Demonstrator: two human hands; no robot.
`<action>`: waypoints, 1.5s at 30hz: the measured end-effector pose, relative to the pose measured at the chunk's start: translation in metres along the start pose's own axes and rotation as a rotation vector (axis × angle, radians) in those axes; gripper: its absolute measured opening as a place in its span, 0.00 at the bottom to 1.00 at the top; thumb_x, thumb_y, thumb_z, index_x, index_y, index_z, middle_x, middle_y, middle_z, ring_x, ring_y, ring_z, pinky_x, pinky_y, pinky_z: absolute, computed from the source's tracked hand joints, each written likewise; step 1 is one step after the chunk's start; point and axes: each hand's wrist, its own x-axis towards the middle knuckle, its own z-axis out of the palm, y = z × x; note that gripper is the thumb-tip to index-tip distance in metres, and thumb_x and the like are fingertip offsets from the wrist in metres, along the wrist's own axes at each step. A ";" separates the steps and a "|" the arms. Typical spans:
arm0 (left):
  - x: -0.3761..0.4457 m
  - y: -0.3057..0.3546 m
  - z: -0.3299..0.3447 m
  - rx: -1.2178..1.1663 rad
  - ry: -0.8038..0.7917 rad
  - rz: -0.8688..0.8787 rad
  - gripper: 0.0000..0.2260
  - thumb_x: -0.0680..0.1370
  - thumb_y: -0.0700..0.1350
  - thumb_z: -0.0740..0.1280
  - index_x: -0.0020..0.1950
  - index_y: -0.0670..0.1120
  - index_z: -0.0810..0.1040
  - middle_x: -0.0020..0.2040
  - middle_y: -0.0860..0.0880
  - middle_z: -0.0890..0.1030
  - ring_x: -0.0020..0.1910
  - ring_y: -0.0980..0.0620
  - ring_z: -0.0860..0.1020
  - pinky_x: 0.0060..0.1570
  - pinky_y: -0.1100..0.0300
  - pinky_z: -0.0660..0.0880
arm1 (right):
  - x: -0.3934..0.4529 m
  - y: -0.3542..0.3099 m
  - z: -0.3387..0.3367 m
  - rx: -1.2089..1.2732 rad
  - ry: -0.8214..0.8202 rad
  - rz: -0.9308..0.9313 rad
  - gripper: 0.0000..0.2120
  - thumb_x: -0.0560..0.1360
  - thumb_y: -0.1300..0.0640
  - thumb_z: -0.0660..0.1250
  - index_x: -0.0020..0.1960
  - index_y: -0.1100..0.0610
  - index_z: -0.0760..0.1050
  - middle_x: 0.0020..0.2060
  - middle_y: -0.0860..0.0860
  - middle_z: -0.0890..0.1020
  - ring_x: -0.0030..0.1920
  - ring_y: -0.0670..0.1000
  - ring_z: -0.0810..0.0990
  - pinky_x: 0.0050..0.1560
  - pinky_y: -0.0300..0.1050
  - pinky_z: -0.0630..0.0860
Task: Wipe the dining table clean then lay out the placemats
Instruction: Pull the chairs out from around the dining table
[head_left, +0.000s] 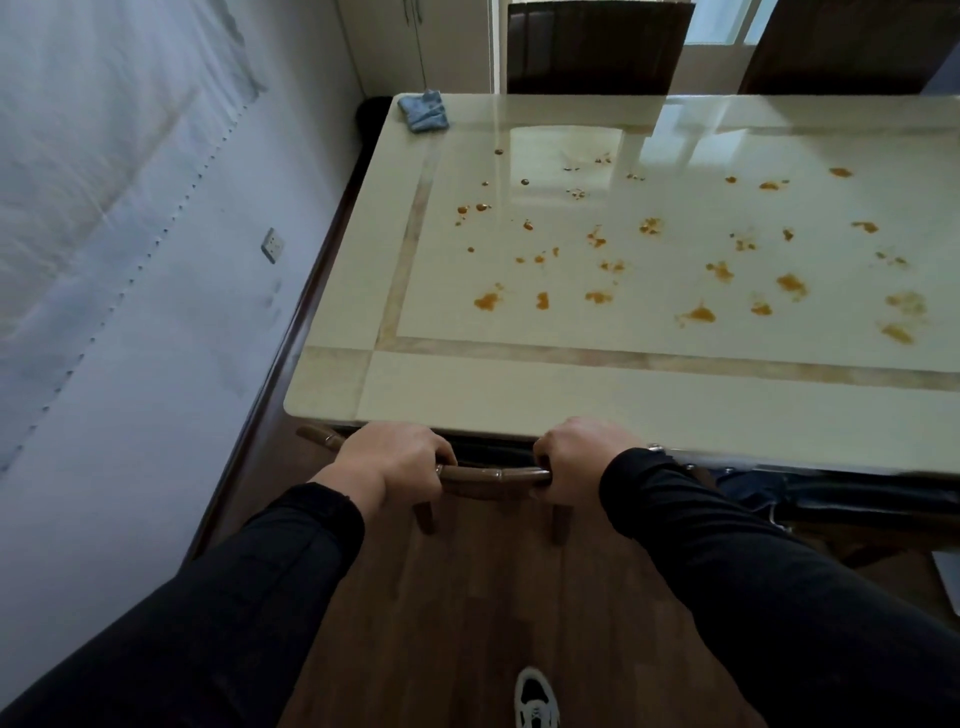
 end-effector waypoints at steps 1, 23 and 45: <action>0.001 -0.001 -0.002 0.002 -0.003 0.001 0.16 0.69 0.53 0.64 0.54 0.67 0.79 0.47 0.60 0.82 0.45 0.53 0.79 0.41 0.59 0.75 | 0.002 0.001 0.000 0.001 -0.006 -0.002 0.12 0.68 0.41 0.67 0.44 0.49 0.78 0.38 0.47 0.77 0.41 0.53 0.76 0.41 0.43 0.75; -0.002 -0.037 -0.037 -0.714 -0.153 0.060 0.22 0.65 0.51 0.67 0.58 0.51 0.83 0.52 0.49 0.84 0.48 0.54 0.80 0.48 0.61 0.76 | 0.036 -0.076 -0.031 0.526 0.068 0.034 0.27 0.65 0.32 0.72 0.58 0.46 0.79 0.52 0.42 0.83 0.54 0.46 0.80 0.58 0.47 0.77; 0.073 -0.238 -0.142 -1.149 0.197 0.000 0.15 0.78 0.46 0.65 0.63 0.45 0.77 0.61 0.43 0.80 0.63 0.42 0.76 0.60 0.47 0.74 | 0.199 -0.239 -0.124 1.155 0.841 0.583 0.18 0.79 0.55 0.63 0.67 0.59 0.72 0.63 0.53 0.78 0.61 0.51 0.77 0.65 0.47 0.73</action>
